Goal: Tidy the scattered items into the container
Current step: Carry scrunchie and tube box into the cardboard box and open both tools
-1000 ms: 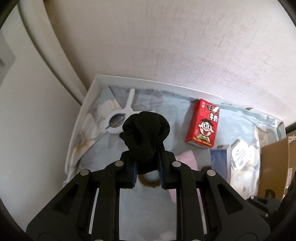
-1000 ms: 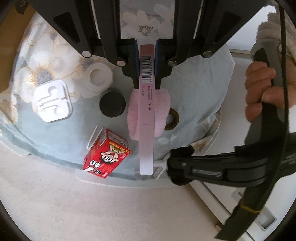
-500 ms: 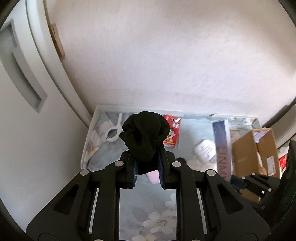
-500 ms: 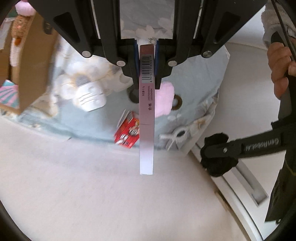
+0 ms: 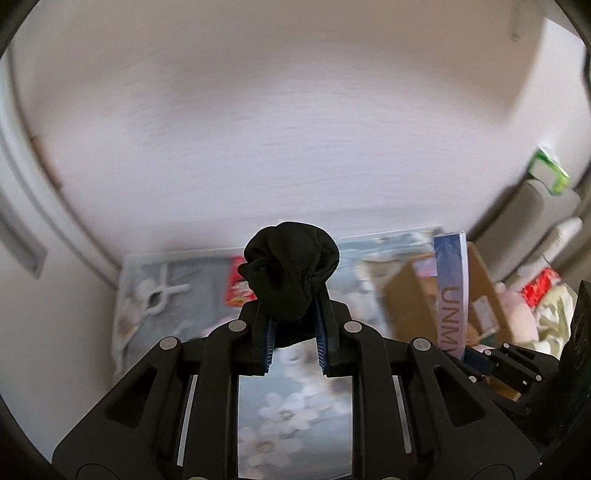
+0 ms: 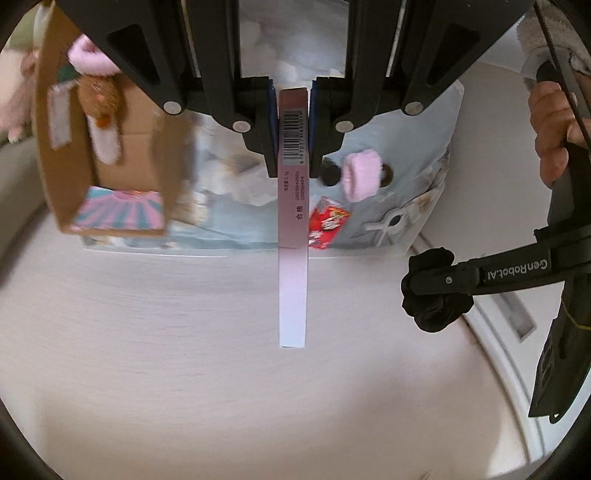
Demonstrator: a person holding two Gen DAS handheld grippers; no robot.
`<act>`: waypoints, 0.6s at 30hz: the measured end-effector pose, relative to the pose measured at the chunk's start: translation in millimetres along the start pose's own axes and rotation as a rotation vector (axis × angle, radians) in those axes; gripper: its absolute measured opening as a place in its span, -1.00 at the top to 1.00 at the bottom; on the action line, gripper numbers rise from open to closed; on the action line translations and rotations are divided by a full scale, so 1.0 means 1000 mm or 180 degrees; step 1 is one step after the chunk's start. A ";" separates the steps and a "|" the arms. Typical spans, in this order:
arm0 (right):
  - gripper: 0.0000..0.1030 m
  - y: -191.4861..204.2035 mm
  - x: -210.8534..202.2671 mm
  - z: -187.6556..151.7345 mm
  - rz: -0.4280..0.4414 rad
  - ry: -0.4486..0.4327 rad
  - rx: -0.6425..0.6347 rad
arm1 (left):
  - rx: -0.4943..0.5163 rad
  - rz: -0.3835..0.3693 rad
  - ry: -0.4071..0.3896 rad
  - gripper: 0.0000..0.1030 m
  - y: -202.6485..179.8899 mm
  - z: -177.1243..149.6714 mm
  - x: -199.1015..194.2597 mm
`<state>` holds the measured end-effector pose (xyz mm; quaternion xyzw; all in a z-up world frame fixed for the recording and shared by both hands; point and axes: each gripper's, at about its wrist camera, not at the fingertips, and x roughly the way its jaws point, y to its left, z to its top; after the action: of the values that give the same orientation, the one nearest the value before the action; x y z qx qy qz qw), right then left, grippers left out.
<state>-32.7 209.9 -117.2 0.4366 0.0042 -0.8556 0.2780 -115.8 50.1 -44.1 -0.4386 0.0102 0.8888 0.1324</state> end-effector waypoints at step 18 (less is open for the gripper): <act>0.76 -0.126 -0.078 -0.073 -0.0841 -0.0065 0.0941 | 0.0885 -0.0810 0.0472 0.67 -0.198 -0.018 0.083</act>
<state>-2.2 371.9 -133.4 0.4597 -0.0670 -0.8803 0.0961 -101.7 257.4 -101.2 -0.4781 0.0869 0.8202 0.3018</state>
